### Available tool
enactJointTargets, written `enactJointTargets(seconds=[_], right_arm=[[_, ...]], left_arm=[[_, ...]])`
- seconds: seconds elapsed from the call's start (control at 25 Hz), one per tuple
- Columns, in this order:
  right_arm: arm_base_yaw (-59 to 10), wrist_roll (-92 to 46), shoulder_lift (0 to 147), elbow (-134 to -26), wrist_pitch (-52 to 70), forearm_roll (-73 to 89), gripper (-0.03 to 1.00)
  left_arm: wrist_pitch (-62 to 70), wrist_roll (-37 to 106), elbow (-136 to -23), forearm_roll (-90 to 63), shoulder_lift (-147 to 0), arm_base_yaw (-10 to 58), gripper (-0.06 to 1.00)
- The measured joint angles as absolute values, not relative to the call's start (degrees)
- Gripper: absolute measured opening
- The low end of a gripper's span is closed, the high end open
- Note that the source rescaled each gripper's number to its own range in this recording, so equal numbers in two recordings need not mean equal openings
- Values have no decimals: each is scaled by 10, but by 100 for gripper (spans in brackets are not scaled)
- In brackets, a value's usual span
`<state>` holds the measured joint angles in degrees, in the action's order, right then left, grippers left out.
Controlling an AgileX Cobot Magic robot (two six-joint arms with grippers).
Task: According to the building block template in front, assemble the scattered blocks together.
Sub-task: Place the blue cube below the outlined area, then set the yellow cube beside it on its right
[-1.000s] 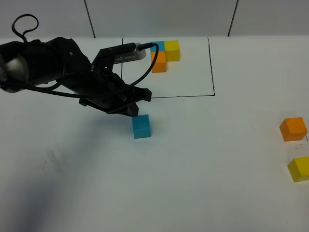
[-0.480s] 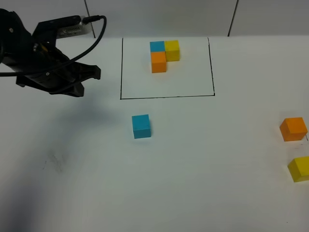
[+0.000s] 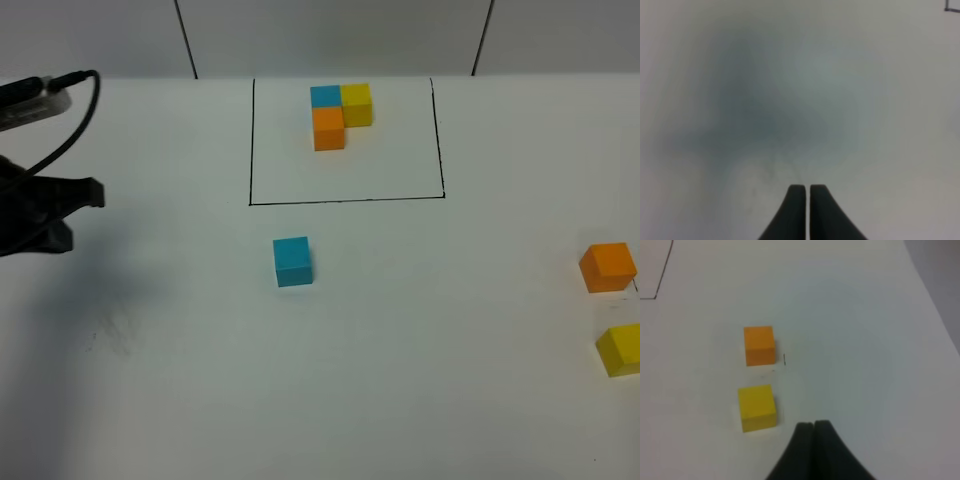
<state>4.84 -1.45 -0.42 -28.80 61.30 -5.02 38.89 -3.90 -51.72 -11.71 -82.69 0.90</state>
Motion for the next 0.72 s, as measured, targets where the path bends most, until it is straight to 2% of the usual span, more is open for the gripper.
enactJointTargets(seconds=[0.36,0.72], right_arm=[[48,-15,-4,-288,613,-50,0],[48,-15,-4,-288,613,-50,0]], left_arm=[[448,-30,-378,-98,-620,-97,0],[545,-27,-310,-73,-431,-173,0]])
